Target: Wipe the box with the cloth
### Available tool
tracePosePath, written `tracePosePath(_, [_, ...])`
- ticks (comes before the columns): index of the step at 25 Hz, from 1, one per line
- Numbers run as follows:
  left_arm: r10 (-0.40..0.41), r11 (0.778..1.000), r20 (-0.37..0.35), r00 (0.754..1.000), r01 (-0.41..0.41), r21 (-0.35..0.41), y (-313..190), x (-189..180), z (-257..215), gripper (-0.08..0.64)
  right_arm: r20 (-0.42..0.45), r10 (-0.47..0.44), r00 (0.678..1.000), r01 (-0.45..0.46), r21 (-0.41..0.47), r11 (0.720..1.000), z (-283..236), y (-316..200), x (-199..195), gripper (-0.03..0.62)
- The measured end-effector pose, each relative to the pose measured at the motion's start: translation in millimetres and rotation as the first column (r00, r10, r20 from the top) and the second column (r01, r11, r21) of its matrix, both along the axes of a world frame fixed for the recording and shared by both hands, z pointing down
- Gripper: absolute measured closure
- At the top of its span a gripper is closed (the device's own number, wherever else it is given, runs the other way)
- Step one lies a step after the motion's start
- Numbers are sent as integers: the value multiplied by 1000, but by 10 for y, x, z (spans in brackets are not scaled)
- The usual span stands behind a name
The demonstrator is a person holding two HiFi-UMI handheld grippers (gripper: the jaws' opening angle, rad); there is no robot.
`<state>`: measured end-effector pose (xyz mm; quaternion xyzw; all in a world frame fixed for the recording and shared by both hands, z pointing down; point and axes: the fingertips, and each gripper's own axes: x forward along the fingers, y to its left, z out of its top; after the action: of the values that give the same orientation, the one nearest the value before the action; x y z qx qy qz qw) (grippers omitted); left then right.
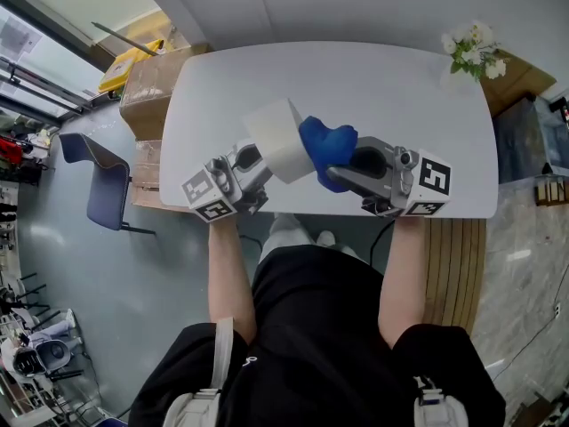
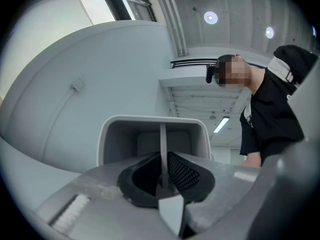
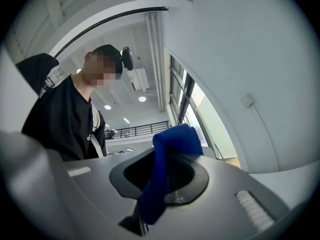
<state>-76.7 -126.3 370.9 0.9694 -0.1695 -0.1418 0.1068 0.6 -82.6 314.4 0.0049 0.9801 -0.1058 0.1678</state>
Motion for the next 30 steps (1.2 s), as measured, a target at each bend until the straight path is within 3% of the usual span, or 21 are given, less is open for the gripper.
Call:
tracePosePath(8, [-4,999,138,990,9,-35,-25,88,234,512,45,37,998,-37,-12,999,-33,-46,84,537])
tracePosePath(20, [30,997,348,937,-1,-82,-36,175,605,512,59,217,974,-213,-65,975,-24,-331,184,537])
tracePosePath(25, [67,993,474,878,-13,-117,-31,246,871,512,66,277,959,-271,-92,958,4,-452,254,537])
tracePosePath(30, [104,987,620,778,-5,-159,-23,288,1194,512,56,292,955,-285,-101,953,45,-478,261,537])
